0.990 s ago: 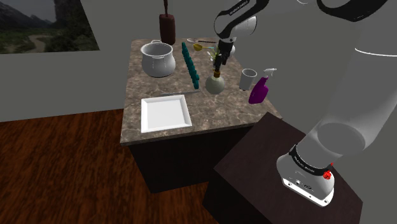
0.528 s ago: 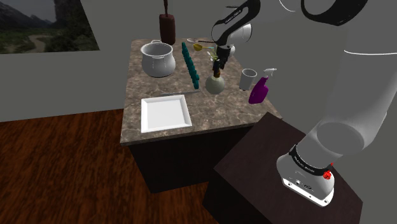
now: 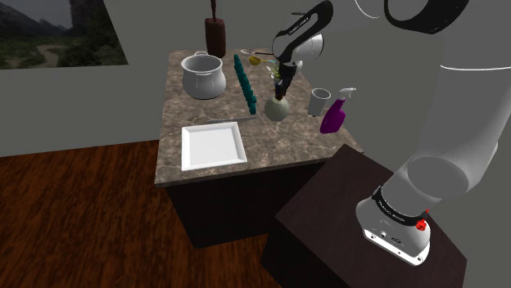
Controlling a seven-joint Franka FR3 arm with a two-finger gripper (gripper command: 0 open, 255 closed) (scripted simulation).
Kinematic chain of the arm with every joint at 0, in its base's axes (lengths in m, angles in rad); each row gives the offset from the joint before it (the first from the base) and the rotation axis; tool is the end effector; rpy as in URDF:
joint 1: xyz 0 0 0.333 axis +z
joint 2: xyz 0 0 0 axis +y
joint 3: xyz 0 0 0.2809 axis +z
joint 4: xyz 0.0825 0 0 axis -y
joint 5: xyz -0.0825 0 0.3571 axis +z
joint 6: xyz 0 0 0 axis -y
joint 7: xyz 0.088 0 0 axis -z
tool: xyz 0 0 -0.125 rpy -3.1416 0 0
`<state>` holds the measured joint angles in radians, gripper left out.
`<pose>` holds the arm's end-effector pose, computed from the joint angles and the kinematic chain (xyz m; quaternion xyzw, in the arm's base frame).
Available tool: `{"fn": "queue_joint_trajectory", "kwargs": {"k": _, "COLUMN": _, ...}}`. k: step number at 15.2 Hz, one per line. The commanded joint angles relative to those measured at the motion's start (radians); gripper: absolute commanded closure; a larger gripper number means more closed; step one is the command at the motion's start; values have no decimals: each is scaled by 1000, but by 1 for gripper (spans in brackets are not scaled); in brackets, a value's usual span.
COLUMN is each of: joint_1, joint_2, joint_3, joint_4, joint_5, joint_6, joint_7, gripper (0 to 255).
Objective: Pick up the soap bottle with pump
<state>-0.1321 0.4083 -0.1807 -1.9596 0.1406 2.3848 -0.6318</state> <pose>0.5597 -0.1758 0.2404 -0.9930 -0.1164 -0.0177 0.0058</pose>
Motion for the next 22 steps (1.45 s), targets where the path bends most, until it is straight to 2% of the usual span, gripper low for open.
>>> {"fn": "queue_joint_trajectory", "kwargs": {"k": 1, "joint_1": 0, "joint_2": 1, "joint_3": 0, "joint_4": 0, "joint_5": 0, "joint_6": 0, "joint_7": 0, "gripper": 255}}
{"fn": "queue_joint_trajectory", "kwargs": {"k": 5, "joint_1": 2, "joint_2": 2, "joint_3": 1, "joint_4": 2, "joint_5": 0, "joint_6": -2, "joint_7": 2, "gripper": 255}}
{"fn": "queue_joint_trajectory", "kwargs": {"k": 22, "joint_1": 13, "joint_2": -116, "joint_3": -16, "joint_4": 53, "joint_5": -38, "joint_6": -168, "joint_7": 31, "gripper": 255}}
